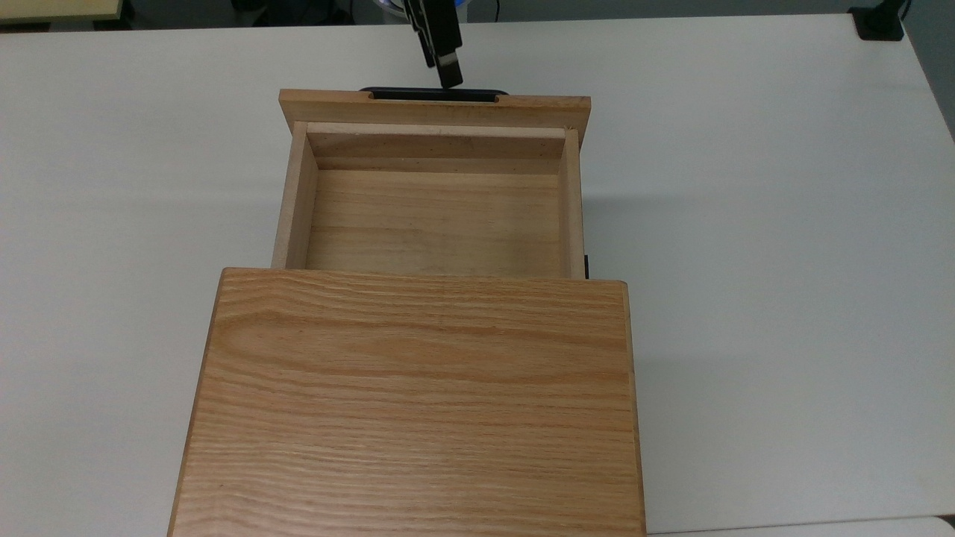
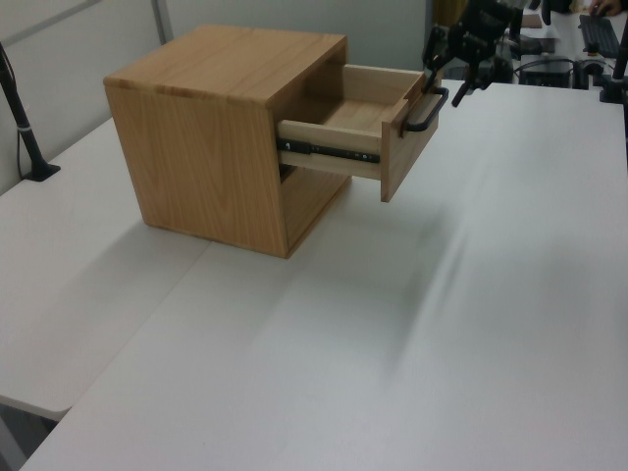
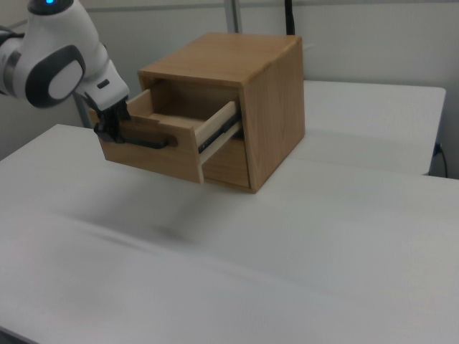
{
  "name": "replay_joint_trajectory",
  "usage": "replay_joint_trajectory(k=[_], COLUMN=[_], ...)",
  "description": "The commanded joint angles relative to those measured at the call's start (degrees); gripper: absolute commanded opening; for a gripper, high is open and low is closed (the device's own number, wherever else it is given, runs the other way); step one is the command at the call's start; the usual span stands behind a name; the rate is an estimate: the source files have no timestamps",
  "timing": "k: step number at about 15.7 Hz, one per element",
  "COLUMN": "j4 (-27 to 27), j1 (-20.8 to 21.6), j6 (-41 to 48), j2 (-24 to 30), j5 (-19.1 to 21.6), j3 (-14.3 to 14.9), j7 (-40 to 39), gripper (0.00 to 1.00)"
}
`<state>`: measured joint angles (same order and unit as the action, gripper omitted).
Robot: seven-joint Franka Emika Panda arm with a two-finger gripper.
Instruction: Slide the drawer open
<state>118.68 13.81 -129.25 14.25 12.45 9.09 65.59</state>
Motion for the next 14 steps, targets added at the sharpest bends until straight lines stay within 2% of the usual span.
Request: replay_joint_trajectory(k=[1,4,7,9,12,14], j4=[-3.0,-8.6,-20.3,-25.6,-26.9,-27.0], j1=[1.7,2.1,-0.4,-2.6,-3.2,-3.4], j6=[8.8,17.1,31.3,36.7,37.2,37.9], j2=[0.5,-1.5,-7.3,-10.0,-11.4,-13.0], j5=[-0.3,-0.3,-1.1,-2.2,-11.0,-14.1], j3=[0.3,0.3,0.4,0.4,-0.4,-1.2], j7=[-12.1,-25.2,-44.2,-54.6,-60.1,-60.9], gripper=[1.00,1.00,1.00,1.00,1.00,1.00])
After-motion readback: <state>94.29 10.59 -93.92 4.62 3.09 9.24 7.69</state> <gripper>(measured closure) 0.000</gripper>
